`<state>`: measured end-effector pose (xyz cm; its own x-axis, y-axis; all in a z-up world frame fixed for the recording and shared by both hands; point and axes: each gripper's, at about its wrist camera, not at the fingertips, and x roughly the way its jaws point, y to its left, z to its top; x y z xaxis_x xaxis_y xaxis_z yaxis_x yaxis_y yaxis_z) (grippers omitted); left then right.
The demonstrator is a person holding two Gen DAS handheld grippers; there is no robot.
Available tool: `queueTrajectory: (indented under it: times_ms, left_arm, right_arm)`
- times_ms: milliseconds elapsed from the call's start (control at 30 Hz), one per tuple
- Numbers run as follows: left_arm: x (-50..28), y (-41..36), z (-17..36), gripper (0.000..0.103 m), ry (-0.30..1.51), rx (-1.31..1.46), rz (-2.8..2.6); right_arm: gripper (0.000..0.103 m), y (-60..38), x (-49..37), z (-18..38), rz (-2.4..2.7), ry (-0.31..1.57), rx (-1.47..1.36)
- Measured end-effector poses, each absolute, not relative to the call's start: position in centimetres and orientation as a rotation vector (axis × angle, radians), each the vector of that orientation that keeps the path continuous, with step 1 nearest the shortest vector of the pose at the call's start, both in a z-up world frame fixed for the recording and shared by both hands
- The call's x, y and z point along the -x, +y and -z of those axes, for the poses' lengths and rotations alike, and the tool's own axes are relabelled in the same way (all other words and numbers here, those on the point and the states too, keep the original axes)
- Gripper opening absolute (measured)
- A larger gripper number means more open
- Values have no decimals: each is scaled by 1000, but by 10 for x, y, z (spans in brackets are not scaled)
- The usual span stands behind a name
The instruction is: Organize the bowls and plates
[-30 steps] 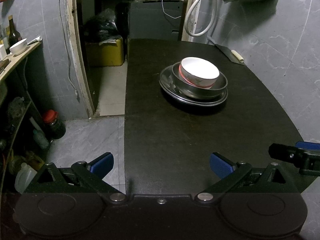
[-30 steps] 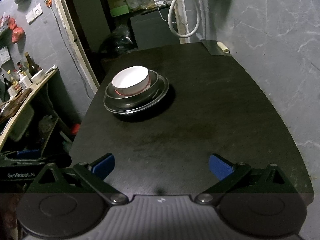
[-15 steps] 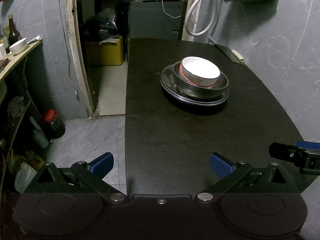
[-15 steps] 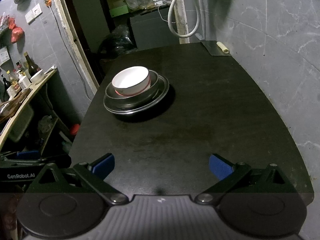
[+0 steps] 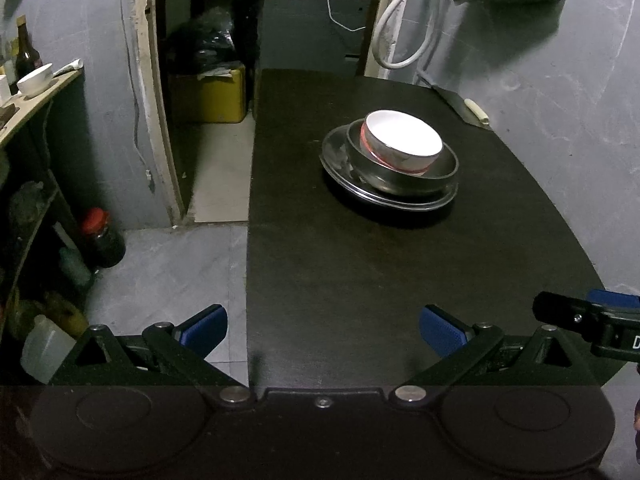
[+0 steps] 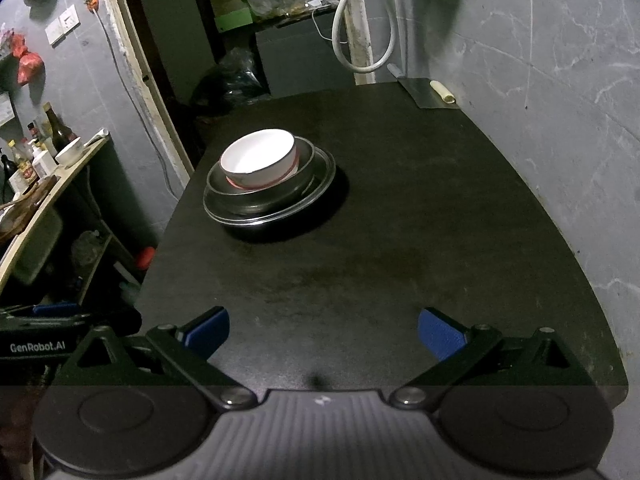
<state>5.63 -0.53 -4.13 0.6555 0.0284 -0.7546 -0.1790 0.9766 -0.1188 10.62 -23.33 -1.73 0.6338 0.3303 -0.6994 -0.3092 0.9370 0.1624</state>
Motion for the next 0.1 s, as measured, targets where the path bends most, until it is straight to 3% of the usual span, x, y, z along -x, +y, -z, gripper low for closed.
queueTrajectory:
  times_ms: [100]
  left_arm:
    - [-57, -5, 41, 102, 843, 188, -114]
  right_arm:
    - [103, -233, -107, 18, -364, 808, -29]
